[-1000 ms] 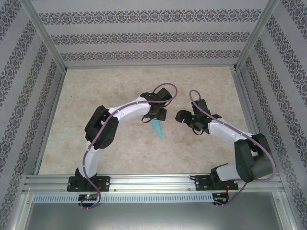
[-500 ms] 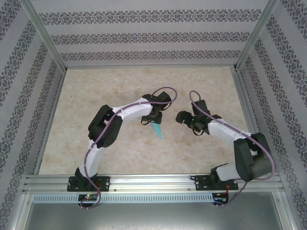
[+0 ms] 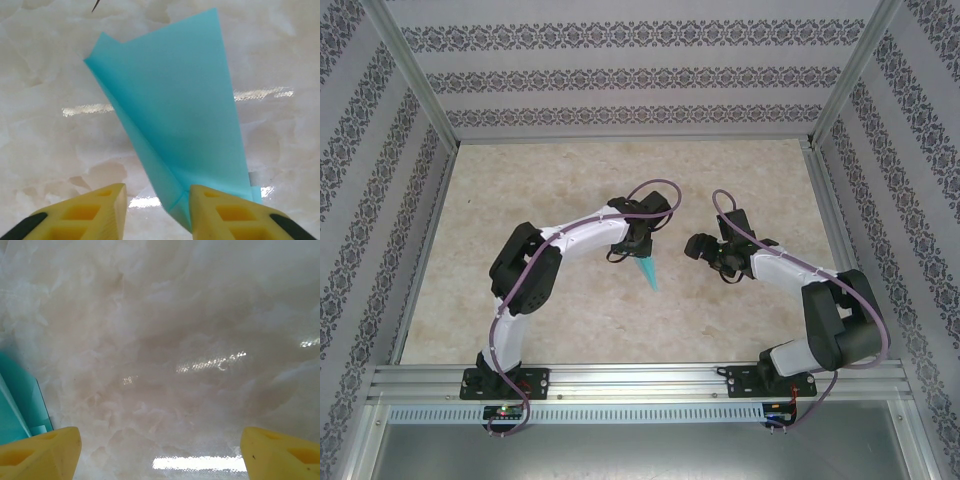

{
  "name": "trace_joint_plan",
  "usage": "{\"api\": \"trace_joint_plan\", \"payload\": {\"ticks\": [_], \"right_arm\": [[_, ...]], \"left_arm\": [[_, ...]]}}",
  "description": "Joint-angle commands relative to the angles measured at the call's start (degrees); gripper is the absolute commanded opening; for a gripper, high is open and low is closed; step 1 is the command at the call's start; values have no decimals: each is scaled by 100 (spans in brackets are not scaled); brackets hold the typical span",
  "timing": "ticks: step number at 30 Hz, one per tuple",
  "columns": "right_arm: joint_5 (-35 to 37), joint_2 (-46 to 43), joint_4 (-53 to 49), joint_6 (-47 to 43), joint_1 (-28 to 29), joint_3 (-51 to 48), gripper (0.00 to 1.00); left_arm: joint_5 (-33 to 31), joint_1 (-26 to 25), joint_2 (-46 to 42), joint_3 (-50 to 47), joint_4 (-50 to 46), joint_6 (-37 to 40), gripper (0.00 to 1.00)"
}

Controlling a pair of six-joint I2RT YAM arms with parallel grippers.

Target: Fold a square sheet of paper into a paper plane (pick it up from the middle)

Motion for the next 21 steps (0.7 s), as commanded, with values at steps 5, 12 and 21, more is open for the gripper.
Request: {"api": "trace_joint_plan", "payload": {"ticks": [5,12,21], "right_arm": [[-146,89,119,28,-42,96,83],[-179,-262,124,56,-41,92,83],[-279,-1170,771,389,-49,-303,83]], "left_arm": [[-86,-25,-83,-143,289,-122,19],[297,1,-743,-283,883,298,0],[1618,189,-1639,-1203,2571,694,0]]}}
